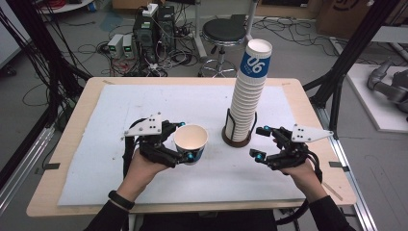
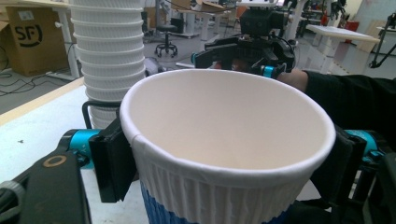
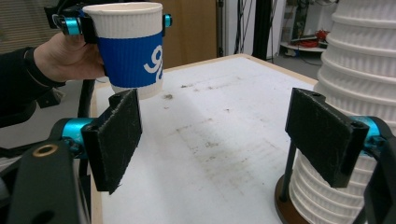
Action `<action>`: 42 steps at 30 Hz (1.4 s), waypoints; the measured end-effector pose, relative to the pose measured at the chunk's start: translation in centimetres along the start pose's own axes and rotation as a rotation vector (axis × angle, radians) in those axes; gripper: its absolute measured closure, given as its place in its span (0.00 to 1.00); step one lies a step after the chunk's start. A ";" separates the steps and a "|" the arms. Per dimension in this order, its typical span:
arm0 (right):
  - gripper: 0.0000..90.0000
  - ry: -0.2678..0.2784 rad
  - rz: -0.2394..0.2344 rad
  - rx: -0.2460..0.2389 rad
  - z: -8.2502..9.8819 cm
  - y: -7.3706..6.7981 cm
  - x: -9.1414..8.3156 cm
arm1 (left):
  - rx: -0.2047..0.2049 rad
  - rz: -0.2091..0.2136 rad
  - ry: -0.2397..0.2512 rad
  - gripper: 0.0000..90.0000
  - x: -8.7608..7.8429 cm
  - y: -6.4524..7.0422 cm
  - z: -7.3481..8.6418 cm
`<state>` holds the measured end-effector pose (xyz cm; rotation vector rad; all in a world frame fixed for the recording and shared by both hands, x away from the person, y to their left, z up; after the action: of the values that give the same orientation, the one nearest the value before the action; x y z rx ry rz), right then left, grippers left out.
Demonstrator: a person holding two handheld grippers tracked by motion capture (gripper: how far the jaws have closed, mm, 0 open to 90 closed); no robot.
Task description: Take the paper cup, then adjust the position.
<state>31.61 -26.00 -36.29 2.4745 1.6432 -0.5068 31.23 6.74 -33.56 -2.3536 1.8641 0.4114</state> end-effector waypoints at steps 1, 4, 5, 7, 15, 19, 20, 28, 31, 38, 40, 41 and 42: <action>0.21 -0.003 0.009 0.001 0.0 0.1 -0.1 | 0.000 -0.001 0.004 0.24 0.0 0.0 0.0; 0.21 0.003 0.007 0.005 0.0 0.1 -0.3 | 0.001 0.000 0.003 0.24 0.1 0.1 -0.1; 0.21 0.006 0.006 0.006 0.0 0.1 -0.4 | 0.006 -0.002 -0.001 0.24 0.2 0.1 -0.1; 0.21 0.016 0.008 0.003 -0.1 0.1 -0.5 | 0.013 -0.002 -0.006 0.24 0.3 0.2 -0.1; 0.21 0.025 0.022 -0.003 0.0 0.5 -0.8 | 0.013 -0.023 -0.007 0.24 -0.2 0.0 0.0; 0.21 0.032 0.030 -0.002 -0.1 0.8 -0.9 | 0.004 -0.040 -0.003 0.24 -0.6 -0.2 0.2; 0.21 0.034 0.033 -0.002 -0.1 0.8 -0.9 | 0.003 -0.044 -0.001 0.24 -0.8 -0.3 0.2; 0.21 0.031 0.030 -0.004 0.0 1.1 -0.8 | -0.011 -0.095 0.003 0.24 -1.9 -0.9 0.6; 0.21 0.033 0.033 -0.003 0.0 1.2 -0.8 | -0.016 -0.119 0.005 0.24 -2.5 -1.2 0.7; 0.21 0.044 0.030 0.007 -0.1 1.5 -0.8 | -0.024 -0.185 0.011 0.24 -3.8 -2.0 1.2; 0.21 0.044 0.034 0.008 -0.1 1.7 -0.7 | -0.029 -0.205 0.013 0.24 -4.2 -2.4 1.5; 0.21 0.042 0.035 0.009 -0.1 1.8 -0.7 | -0.032 -0.215 0.015 0.24 -4.4 -2.5 1.6; 0.21 0.042 0.036 0.011 -0.1 1.9 -0.7 | -0.035 -0.222 0.017 0.24 -4.6 -2.7 1.7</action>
<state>33.11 -27.36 -36.14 2.5340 1.6121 -0.4640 32.66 12.08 -34.11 -2.5582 1.5892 0.4030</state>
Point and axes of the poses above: each handheld gripper's, and its own axes: x roughly forward along the jaws, z roughly out of its underside, y roughly to its right, the point moved 4 cm from there along x, roughly forward along the jaws, and after that the axes turned 8 degrees about -y, right-handed, at the moved point
